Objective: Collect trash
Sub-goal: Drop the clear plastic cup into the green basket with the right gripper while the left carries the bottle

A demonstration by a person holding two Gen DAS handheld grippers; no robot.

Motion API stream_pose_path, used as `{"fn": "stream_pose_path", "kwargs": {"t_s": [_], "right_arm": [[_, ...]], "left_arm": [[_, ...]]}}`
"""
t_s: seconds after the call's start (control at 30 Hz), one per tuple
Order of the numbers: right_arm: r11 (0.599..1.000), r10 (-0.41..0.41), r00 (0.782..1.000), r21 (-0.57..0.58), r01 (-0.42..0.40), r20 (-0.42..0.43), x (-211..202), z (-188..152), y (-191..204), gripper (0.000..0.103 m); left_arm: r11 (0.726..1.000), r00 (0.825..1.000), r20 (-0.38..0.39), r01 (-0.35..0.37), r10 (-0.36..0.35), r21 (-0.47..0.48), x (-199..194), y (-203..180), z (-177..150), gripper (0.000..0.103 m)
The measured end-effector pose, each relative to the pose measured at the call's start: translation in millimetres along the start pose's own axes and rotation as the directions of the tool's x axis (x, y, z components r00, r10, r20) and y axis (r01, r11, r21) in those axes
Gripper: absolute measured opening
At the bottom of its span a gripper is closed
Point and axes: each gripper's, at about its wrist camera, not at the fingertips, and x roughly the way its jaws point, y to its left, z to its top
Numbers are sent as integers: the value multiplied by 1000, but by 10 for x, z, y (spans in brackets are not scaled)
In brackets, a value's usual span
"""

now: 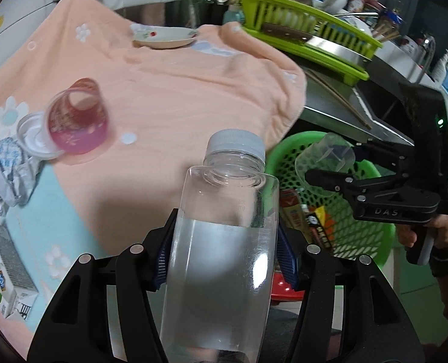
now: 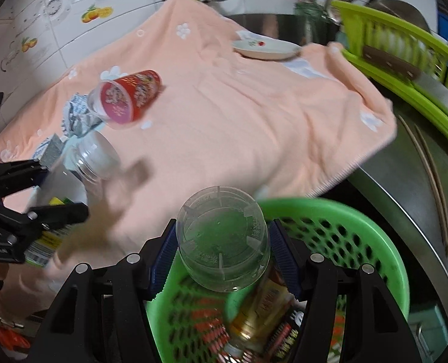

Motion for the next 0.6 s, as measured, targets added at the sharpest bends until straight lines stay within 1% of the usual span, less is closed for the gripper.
{"fn": "stream_pose_path", "kwargs": {"t_s": [0.27,0.6], "right_arm": [[994,-64,997,84,66,-35,-100,-305,-468,59],[984,-101,989,139,116,-108,-2,-623,-755,59]], "left_arm": [[998,999,-2,42,-42,36,55,-280,40,57],[995,997,-31,72,-70,71,182,-536,56,57]]}}
